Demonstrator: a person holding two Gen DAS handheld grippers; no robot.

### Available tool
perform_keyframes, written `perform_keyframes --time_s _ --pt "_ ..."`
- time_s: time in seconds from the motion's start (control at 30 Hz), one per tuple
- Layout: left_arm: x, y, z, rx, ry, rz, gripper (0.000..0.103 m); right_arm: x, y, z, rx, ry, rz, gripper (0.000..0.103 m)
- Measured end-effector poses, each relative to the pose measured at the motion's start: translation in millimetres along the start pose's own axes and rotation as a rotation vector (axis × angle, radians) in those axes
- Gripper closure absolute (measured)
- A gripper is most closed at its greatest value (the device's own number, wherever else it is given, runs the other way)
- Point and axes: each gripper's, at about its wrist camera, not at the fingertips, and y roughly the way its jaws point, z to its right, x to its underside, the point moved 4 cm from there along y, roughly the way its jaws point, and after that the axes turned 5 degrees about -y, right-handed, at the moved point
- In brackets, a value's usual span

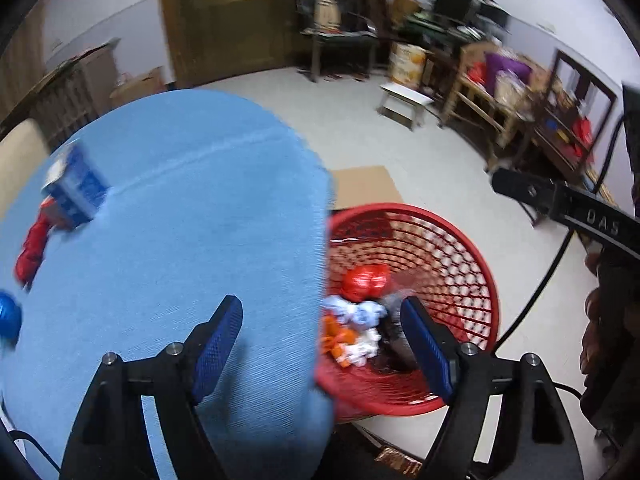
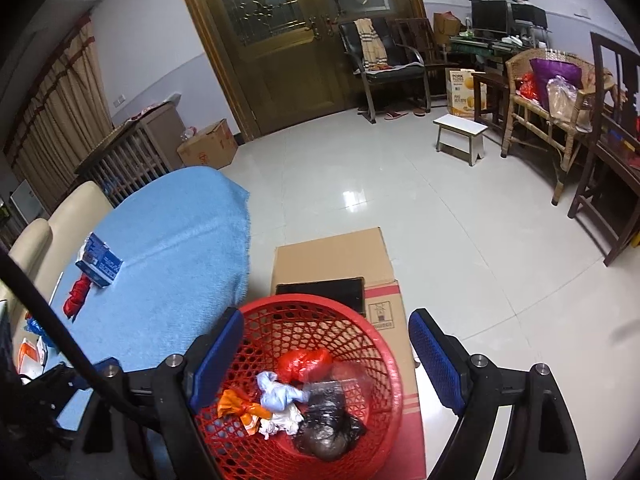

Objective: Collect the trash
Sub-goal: 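Move both empty grippers back over the table, then grasp the blue plastic bag with the left gripper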

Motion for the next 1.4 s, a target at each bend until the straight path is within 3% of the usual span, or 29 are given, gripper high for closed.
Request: perform_keyframes --time_s 0.2,0.57,0.8,0.97,1.1,1.27,1.4 --pt "19.2 -29.7 -68.4 -0.087 -0.123 0.047 0.021 -2.2 11.3 -50.7 -0.063 -0.057 -0.007 0.016" --pt "70.5 -70.8 -194.3 -0.227 -0.388 0.113 0.021 17.8 27.0 -207.2 -0.254 -0.281 -0.057 0.016" --pt "90.4 -86.1 -268.3 -0.29 -0.556 0.159 0.021 41.0 20.4 -261.3 -0.296 -0.414 -0.073 0.016" --pt "62.4 -103.0 -294.7 -0.332 -0.551 0.21 0.021 45.9 29.4 -276.6 -0.299 -0.418 -0.106 0.016" --pt "15.4 -117.1 -319.4 -0.411 -0.514 0.281 0.021 43.0 29.6 -283.5 -0.315 -0.428 -0.102 0.016" --pt "-28.1 -93.1 -360.2 -0.5 -0.516 0.237 0.021 41.3 37.4 -279.9 -0.325 -0.407 -0.113 0.016" --pt "-32.0 -53.0 -385.7 -0.568 -0.513 0.136 0.021 35.9 45.1 -272.6 -0.329 -0.371 -0.113 0.016"
